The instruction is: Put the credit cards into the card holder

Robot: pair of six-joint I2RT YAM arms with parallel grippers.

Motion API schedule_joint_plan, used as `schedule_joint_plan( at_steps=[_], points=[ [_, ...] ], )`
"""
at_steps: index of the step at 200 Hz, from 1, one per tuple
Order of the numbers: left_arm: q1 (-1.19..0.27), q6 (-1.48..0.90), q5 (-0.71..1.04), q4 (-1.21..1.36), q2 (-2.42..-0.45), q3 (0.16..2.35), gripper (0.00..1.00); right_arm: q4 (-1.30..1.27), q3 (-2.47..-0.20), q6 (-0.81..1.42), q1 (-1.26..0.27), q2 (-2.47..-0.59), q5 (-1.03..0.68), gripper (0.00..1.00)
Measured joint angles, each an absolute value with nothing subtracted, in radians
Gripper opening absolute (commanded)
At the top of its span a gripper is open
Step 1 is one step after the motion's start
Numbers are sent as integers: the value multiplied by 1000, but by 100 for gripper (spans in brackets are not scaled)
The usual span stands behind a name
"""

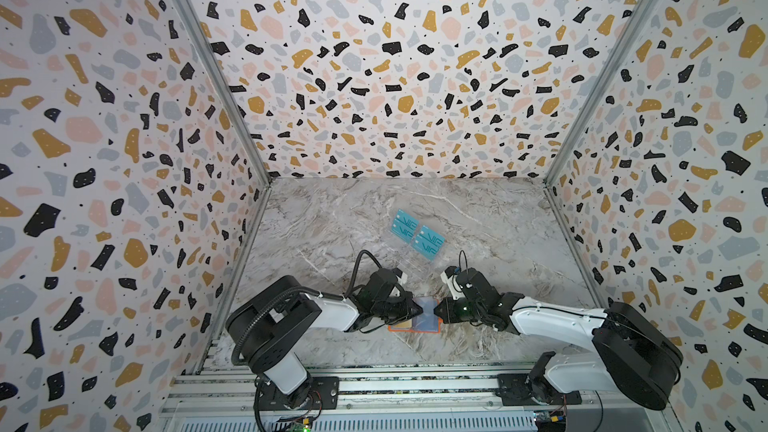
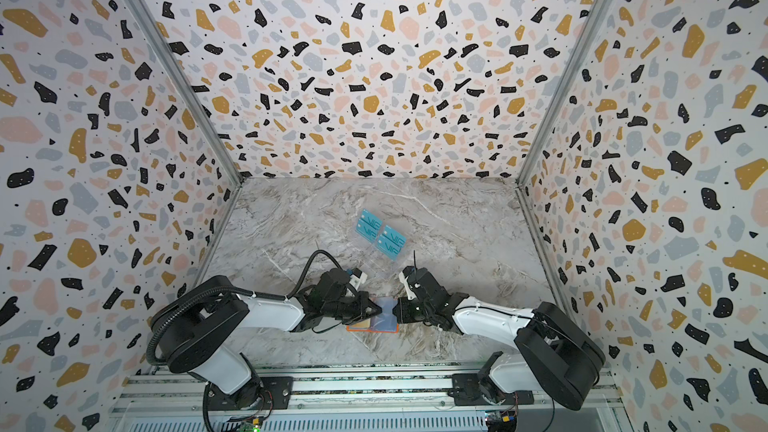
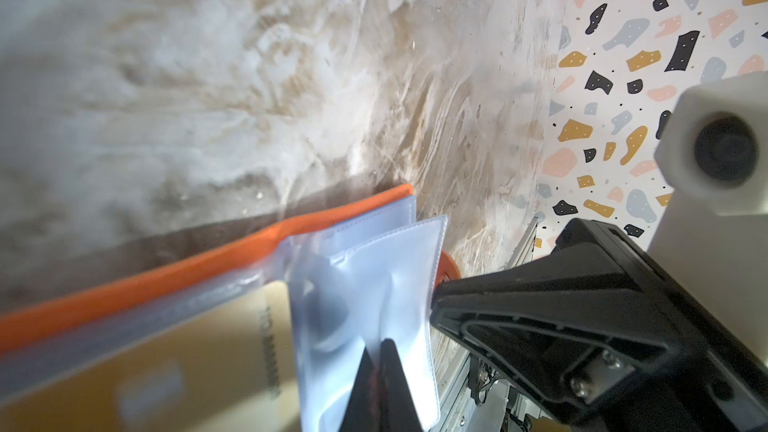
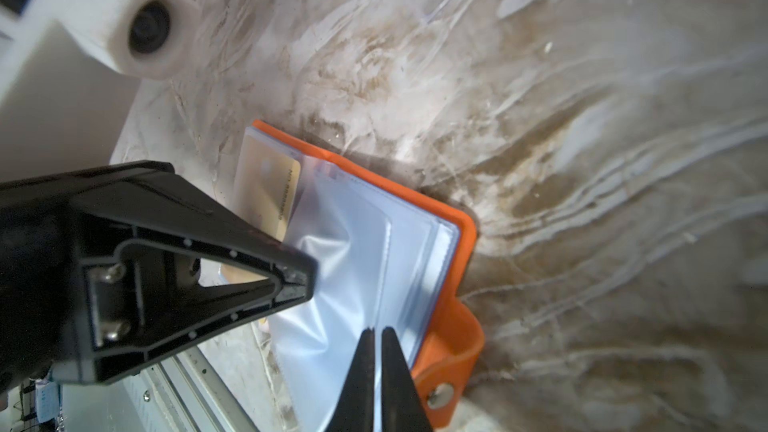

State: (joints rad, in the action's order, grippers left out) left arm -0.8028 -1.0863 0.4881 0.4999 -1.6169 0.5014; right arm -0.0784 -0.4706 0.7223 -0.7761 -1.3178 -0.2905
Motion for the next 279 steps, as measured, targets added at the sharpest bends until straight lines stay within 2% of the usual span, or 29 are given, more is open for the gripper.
schedule_joint_plan(
  at_steps=[96,131,152,170,194,239,279],
  points=[
    [-799,-1087,485,503,-1583,482,3,-133,-454,724,-774,-1327,-348,9],
    [-799,-1089,486,517,-1583,469,9,-162,-459,720,-793,-1374,-369,9],
    [-799,-1093,488,525,-1583,464,22,-176,-462,717,-794,-1408,-385,9],
    [-799,-1100,489,537,-1582,464,49,-189,-467,714,-794,-1419,-399,9],
    [-799,-1107,485,517,-1555,470,63,-218,-482,708,-794,-1419,-419,9],
    [-798,-1027,374,227,-1431,583,65,-253,-499,696,-798,-1420,-443,10],
    [-764,-990,306,85,-1328,603,59,-277,-542,688,-821,-1472,-471,10]
  ],
)
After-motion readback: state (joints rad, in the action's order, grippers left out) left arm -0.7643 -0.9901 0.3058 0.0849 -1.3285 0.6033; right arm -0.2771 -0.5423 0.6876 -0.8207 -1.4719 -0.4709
